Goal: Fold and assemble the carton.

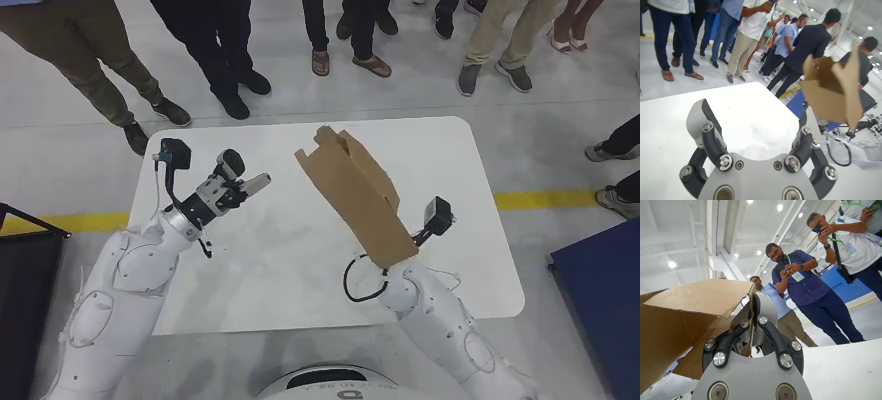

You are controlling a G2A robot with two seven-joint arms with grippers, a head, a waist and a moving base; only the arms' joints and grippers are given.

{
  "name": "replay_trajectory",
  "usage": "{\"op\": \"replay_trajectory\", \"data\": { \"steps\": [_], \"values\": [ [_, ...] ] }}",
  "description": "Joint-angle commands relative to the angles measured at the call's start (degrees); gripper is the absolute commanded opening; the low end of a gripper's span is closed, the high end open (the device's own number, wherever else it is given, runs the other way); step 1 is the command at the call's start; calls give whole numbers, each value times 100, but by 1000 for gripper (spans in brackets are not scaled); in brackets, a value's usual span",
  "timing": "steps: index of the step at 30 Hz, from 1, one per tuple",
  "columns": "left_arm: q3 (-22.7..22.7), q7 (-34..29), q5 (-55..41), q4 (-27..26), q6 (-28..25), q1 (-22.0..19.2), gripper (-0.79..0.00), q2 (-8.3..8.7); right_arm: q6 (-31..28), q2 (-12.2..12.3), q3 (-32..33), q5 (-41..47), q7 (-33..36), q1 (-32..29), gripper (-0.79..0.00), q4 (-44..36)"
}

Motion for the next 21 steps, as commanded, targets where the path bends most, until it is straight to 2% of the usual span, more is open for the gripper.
{"op": "replay_trajectory", "data": {
  "steps": [1, 4, 8, 12, 17, 21],
  "values": [
    [-112, -71, -137, -231, -125, 55, 0, 14, 187, -14, -32, -340, 5, 26, -785, 119],
    [-248, -262, -190, -491, -91, 79, 0, 34, 265, -29, -45, -575, -47, 22, -785, 225],
    [-209, -597, 347, -667, 340, -84, 0, 44, 239, -26, 8, -752, -158, -55, -785, 164],
    [243, -851, 881, -692, 680, -443, 0, 7, 200, -14, 68, -901, -185, -154, -785, -10],
    [840, -1053, 1143, -493, 838, -894, 0, -64, 226, -2, 121, -1101, -144, -263, -785, -191],
    [1131, -1155, 1320, -394, 950, -1126, 0, -107, 189, 7, 194, -1124, -187, -344, -785, -261]
  ]
}}
